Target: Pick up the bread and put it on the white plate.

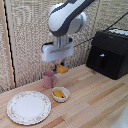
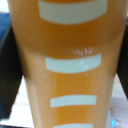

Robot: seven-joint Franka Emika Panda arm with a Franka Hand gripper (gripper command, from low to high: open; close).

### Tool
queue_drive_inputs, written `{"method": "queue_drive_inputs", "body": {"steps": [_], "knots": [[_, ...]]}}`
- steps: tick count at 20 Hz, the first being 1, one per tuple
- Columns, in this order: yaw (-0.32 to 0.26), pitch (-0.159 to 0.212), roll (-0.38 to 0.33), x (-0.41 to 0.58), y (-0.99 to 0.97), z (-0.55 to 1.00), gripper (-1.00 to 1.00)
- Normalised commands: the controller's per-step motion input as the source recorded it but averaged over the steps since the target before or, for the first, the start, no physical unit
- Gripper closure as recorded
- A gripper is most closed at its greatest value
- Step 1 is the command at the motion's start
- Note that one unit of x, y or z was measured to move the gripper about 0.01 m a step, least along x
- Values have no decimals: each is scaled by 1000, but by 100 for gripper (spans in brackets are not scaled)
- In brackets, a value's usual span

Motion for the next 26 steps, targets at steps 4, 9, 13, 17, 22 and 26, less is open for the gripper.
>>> {"method": "queue_drive_inputs", "body": {"steps": [4,9,13,17,22,26], "knots": [[0,0,-15,192,1000,-275,100],[3,0,-6,251,994,-395,100],[22,-18,-30,264,893,-464,100],[50,-80,-86,288,544,-421,100],[116,-47,-71,330,278,-347,100],[163,-47,-146,338,135,-289,100]]}}
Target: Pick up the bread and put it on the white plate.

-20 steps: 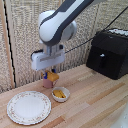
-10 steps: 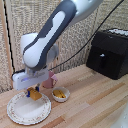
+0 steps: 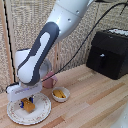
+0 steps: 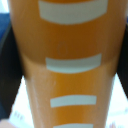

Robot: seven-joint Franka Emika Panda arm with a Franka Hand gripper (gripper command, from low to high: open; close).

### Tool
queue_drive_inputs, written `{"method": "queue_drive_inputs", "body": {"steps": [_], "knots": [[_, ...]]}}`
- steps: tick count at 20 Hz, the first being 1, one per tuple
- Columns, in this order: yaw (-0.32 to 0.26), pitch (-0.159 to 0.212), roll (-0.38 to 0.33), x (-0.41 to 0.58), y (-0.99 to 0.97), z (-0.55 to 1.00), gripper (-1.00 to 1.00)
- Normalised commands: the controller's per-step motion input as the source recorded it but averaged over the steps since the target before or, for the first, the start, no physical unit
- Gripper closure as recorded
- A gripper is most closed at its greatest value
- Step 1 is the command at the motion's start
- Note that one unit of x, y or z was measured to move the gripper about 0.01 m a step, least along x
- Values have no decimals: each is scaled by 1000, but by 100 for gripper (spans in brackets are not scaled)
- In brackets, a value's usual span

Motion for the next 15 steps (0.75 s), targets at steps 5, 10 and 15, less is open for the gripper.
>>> {"method": "queue_drive_inputs", "body": {"steps": [5,10,15], "knots": [[127,-49,-70,251,3,6,-100],[29,1,76,79,-167,426,-100],[8,43,37,45,-119,823,-100]]}}
